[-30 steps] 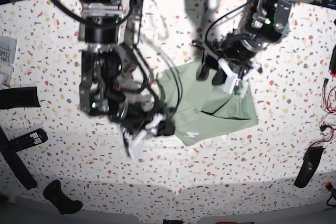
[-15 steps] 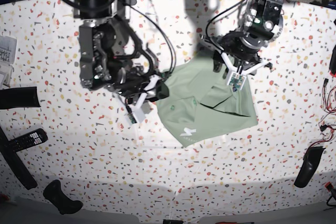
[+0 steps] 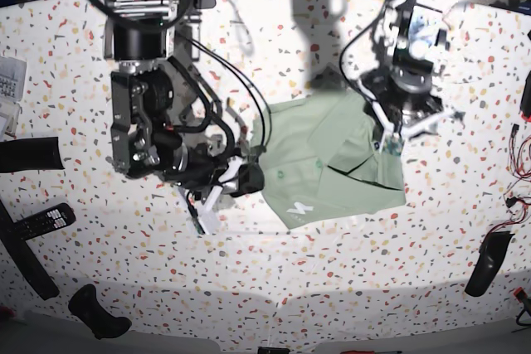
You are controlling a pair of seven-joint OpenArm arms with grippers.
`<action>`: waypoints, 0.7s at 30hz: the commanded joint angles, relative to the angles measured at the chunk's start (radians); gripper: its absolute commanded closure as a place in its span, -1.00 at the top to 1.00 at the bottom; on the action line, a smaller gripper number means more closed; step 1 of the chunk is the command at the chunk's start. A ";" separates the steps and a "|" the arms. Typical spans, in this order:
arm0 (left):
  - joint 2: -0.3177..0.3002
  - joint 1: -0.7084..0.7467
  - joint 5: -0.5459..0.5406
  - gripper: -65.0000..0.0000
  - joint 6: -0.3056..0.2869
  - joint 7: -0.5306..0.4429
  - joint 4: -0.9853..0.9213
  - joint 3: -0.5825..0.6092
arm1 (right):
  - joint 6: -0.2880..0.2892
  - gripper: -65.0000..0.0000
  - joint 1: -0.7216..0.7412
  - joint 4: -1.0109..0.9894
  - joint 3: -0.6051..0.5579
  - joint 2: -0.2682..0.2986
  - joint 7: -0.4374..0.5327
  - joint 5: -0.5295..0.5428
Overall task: Fold the T-shirt properly
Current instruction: 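Release the bundle and reposition both grippers at its edges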
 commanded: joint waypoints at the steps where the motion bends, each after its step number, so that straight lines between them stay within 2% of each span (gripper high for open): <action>1: -0.004 -0.032 0.034 -0.28 0.010 -0.013 0.017 -0.001 | 0.009 -0.45 0.037 0.018 0.001 0.000 0.018 0.021; 4: -0.003 -0.107 0.017 -0.28 0.011 0.021 0.018 -0.001 | 0.009 -0.45 0.061 0.018 0.001 0.001 0.019 -0.015; 7: -0.003 -0.165 -0.114 -0.28 0.010 0.023 0.035 -0.001 | 0.009 -0.45 0.082 0.019 0.014 0.006 0.038 -0.068; 11: -0.003 -0.205 -0.286 -0.28 -0.005 -0.052 0.045 -0.001 | 0.009 -0.45 0.111 0.019 0.117 0.005 0.048 -0.103; 14: -0.003 -0.211 -0.447 -0.28 -0.083 -0.110 0.045 -0.001 | 0.009 -0.45 0.123 0.019 0.216 0.032 0.044 -0.100; 17: -0.003 -0.211 -0.622 -0.28 -0.192 -0.208 0.044 -0.001 | 0.009 -0.45 0.122 0.019 0.275 0.077 0.022 -0.095; 19: 0.004 -0.211 -0.658 -0.28 -0.259 -0.270 0.033 0.000 | 0.009 -0.45 0.122 0.019 0.285 0.109 -0.017 -0.048; 21: 0.015 -0.212 -0.654 -0.28 -0.281 -0.317 -0.021 0.000 | 0.009 -0.45 0.122 0.018 0.281 0.132 -0.049 0.006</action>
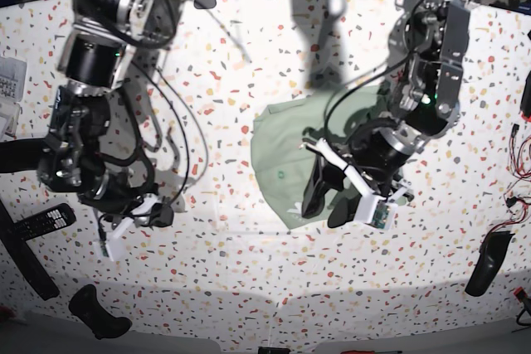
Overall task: Fold the T-shirt properly
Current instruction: 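Release the bundle and reposition both grippers at its edges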
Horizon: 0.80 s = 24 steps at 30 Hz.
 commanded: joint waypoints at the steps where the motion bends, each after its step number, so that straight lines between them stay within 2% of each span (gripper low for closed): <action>1: 0.004 -0.012 0.000 -0.28 0.005 -0.029 -0.035 -0.002 | 0.009 -0.45 0.035 0.018 -0.004 0.003 0.014 0.042; 5: 0.006 -0.019 0.010 -0.28 -0.005 -0.135 -0.283 -0.002 | 0.009 -0.45 0.035 0.018 -0.004 -0.008 0.012 0.055; 7: 0.006 -0.034 0.077 -0.28 -0.003 -0.180 -0.400 -0.002 | 0.009 -0.45 0.035 0.019 -0.004 -0.020 0.012 0.056; 9: 0.004 -0.062 0.132 -0.28 0.008 -0.189 -0.494 -0.002 | 0.009 -0.45 0.035 0.019 -0.004 -0.032 0.012 0.056; 11: 0.000 -0.091 0.140 -0.28 0.044 -0.170 -0.542 -0.002 | 0.009 -0.45 0.035 0.018 -0.005 -0.043 0.012 0.071; 13: -0.003 -0.116 0.139 -0.28 0.074 -0.141 -0.542 -0.002 | 0.009 -0.45 0.035 0.018 -0.005 -0.055 0.012 0.084; 16: -0.002 -0.159 0.143 -0.28 0.073 -0.092 -0.518 -0.002 | 0.009 -0.45 0.035 0.018 -0.033 -0.069 0.011 0.100; 19: 0.000 -0.187 0.143 -0.28 0.073 -0.001 -0.457 -0.002 | 0.009 -0.45 0.035 0.018 -0.116 -0.070 0.023 0.100; 21: 0.000 -0.183 0.143 -0.28 0.073 0.061 -0.382 -0.002 | 0.009 -0.45 0.036 0.018 -0.180 -0.070 0.073 0.099; 24: 0.000 -0.142 0.143 -0.29 0.073 0.130 -0.219 -0.002 | 0.009 -0.45 0.045 0.017 -0.259 -0.070 0.206 0.068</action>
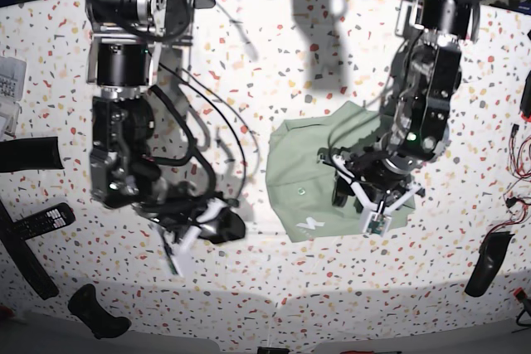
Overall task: Fold the T-shirt properly
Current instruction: 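Release the bundle and reposition both grippers at its edges, then grasp the bundle edges with both grippers and square it on the table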
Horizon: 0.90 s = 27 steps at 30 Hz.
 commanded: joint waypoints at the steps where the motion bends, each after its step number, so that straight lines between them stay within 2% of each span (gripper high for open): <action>1: -0.001 0.004 -0.002 -0.29 -0.007 -0.011 0.075 -0.003 | -0.001 -0.45 0.043 0.018 -0.018 0.005 0.041 0.005; 3: -0.001 0.061 0.000 -0.29 -0.009 -0.006 0.185 -0.003 | -0.047 -0.45 0.058 0.018 -0.057 0.005 0.064 -0.013; 7: 0.000 0.183 0.000 -0.29 -0.009 -0.009 0.302 -0.003 | -0.053 -0.45 0.084 0.018 -0.127 -0.002 0.080 -0.012; 10: 0.000 0.267 0.000 -0.29 -0.010 -0.034 0.309 -0.003 | -0.053 -0.45 0.100 0.003 -0.161 -0.037 0.092 -0.023; 14: 0.000 0.351 -0.003 -0.29 -0.011 -0.079 0.309 -0.003 | -0.053 -0.45 0.139 -0.127 -0.171 -0.109 0.181 -0.176; 19: 0.000 0.392 -0.018 -0.29 -0.017 -0.127 0.308 -0.003 | -0.053 -0.45 0.254 -0.449 -0.171 -0.174 0.356 -0.337; 23: 0.000 0.393 -0.018 -0.29 -0.016 -0.146 0.303 -0.003 | -0.055 -0.45 0.341 -0.618 -0.171 -0.191 0.477 -0.425; 27: 0.000 0.389 -0.014 -0.29 0.031 -0.207 0.233 -0.003 | -0.058 -0.45 0.366 -0.637 -0.171 -0.189 0.492 -0.475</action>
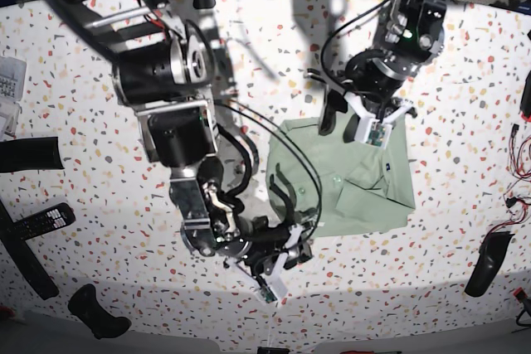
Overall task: Fold the T-shirt properly
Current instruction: 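Grasp the bundle edges with both grippers and square it on the table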
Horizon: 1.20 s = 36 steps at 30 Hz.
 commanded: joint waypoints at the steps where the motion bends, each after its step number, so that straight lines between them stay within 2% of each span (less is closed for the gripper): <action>1: -0.001 -0.012 -0.003 -0.29 0.005 -0.024 -0.008 -0.003 | -0.004 -0.45 0.031 0.013 0.003 -0.002 0.035 -0.003; 5: -0.001 -0.016 -0.003 -0.29 0.005 -0.023 -0.080 -0.003 | -0.031 -0.45 0.008 0.004 0.003 -0.003 0.100 -0.046; 11: -0.001 -0.025 -0.002 -0.29 0.005 -0.023 -0.085 -0.003 | -0.031 -0.45 -0.015 -0.061 0.003 -0.003 0.144 -0.050; 13: -0.001 -0.024 0.031 -0.29 0.005 -0.023 -0.085 -0.004 | -0.031 -0.45 -0.028 -0.076 0.003 -0.005 0.141 -0.050; 15: -0.001 -0.025 0.078 -0.29 0.010 -0.023 -0.085 -0.004 | -0.029 -0.45 -0.045 -0.076 0.003 -0.007 0.101 -0.050; 18: -0.002 -0.025 0.137 -0.29 0.073 -0.025 -0.085 -0.006 | -0.026 -0.45 -0.071 -0.076 0.003 -0.006 0.021 -0.050; 20: -0.004 -0.025 0.163 -0.29 0.093 -0.026 -0.085 -0.011 | -0.019 -0.45 -0.096 -0.076 0.003 -0.002 0.000 -0.050; 22: -0.004 -0.025 0.182 -0.29 0.094 -0.027 -0.087 -0.026 | 0.013 -0.45 -0.127 -0.075 0.003 0.003 -0.003 -0.049; 24: -0.003 -0.027 0.196 -0.29 0.094 -0.027 -0.094 -0.061 | 0.071 -0.45 -0.161 -0.066 0.003 0.006 -0.013 -0.049; 28: -0.004 -0.050 0.196 -0.29 0.094 -0.026 -0.138 -0.169 | 0.071 -0.45 -0.250 0.017 0.003 0.020 -0.035 -0.029; 32: -0.004 -0.085 0.196 -0.29 0.092 -0.024 -0.201 -0.268 | 0.071 -0.45 -0.360 0.168 0.002 0.037 -0.117 0.069; 36: -0.005 -0.129 0.195 -0.29 0.040 -0.026 -0.255 -0.298 | 0.071 -0.45 -0.476 0.360 -0.003 0.039 -0.199 0.153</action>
